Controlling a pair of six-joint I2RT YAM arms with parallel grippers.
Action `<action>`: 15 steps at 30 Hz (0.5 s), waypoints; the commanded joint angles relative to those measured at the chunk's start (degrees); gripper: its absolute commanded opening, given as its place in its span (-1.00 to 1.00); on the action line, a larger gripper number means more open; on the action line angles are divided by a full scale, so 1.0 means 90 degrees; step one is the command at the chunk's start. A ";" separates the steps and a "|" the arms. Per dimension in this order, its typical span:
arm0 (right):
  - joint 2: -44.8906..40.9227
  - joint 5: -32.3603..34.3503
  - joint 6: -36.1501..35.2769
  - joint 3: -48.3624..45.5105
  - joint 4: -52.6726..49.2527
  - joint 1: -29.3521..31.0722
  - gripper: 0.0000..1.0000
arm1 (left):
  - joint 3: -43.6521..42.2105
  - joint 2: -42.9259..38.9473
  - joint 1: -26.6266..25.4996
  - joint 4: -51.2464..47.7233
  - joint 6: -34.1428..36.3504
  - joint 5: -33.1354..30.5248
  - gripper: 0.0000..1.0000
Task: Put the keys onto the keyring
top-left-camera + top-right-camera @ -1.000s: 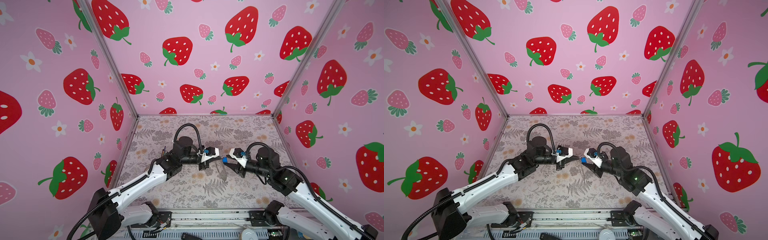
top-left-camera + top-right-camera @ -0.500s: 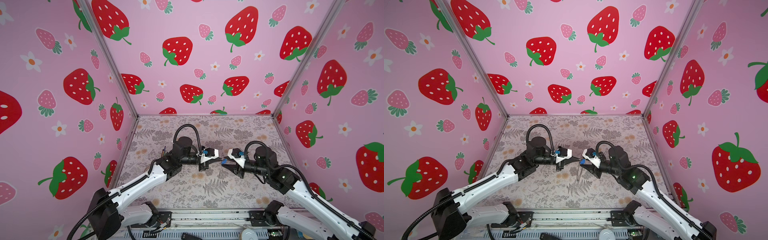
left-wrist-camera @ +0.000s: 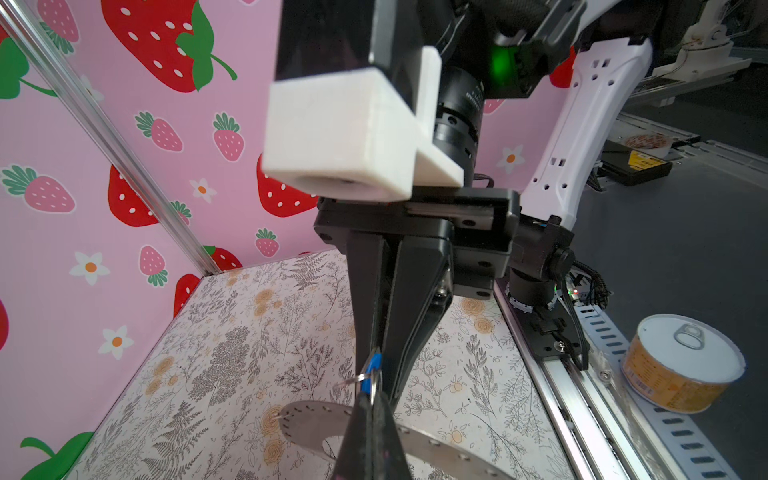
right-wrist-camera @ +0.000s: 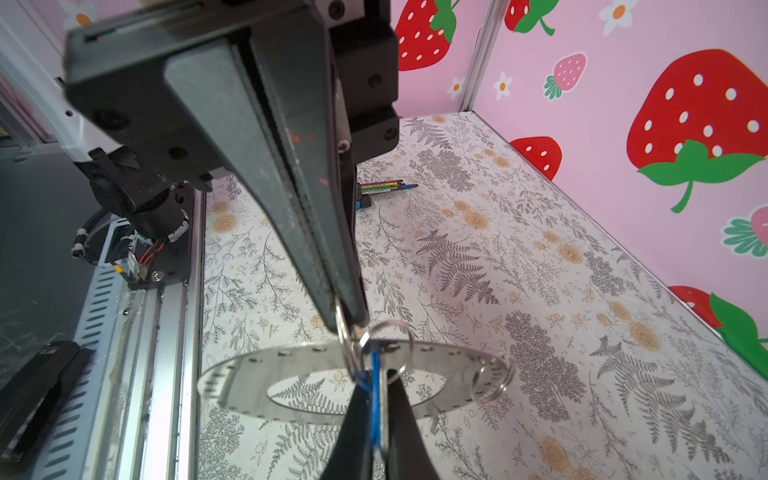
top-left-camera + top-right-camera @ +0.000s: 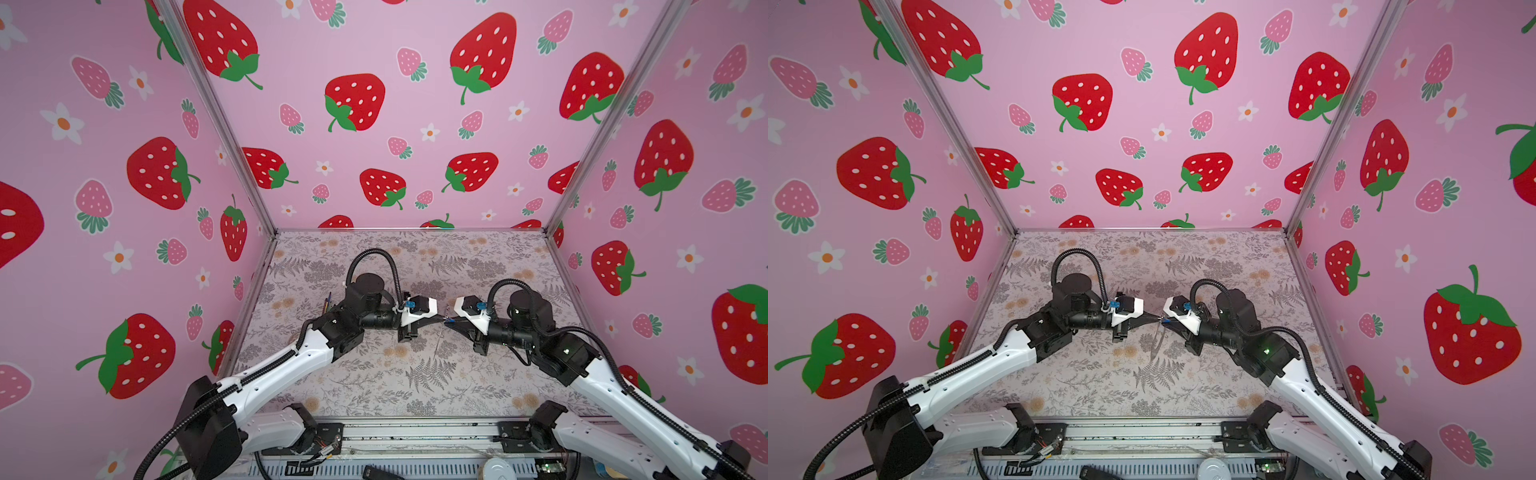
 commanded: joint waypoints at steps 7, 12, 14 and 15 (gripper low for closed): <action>-0.0086 0.0329 -0.0250 0.0191 -0.0424 -0.0053 -1.00 | -0.0082 -0.0213 0.0019 0.0784 -0.0254 -0.0597 -1.00; 0.0063 0.0444 -0.0300 0.0107 -0.0488 -0.0053 -1.00 | -0.0101 -0.0154 0.0020 0.1102 -0.0445 -0.0973 -1.00; 0.0137 0.0418 -0.0307 0.0114 -0.0489 -0.0059 -1.00 | -0.0124 -0.0101 0.0020 0.1231 -0.0510 -0.1052 -1.00; 0.0176 0.0427 -0.0311 0.0111 -0.0455 -0.0051 -1.00 | -0.0148 -0.0075 0.0020 0.1325 -0.0560 -0.1097 -1.00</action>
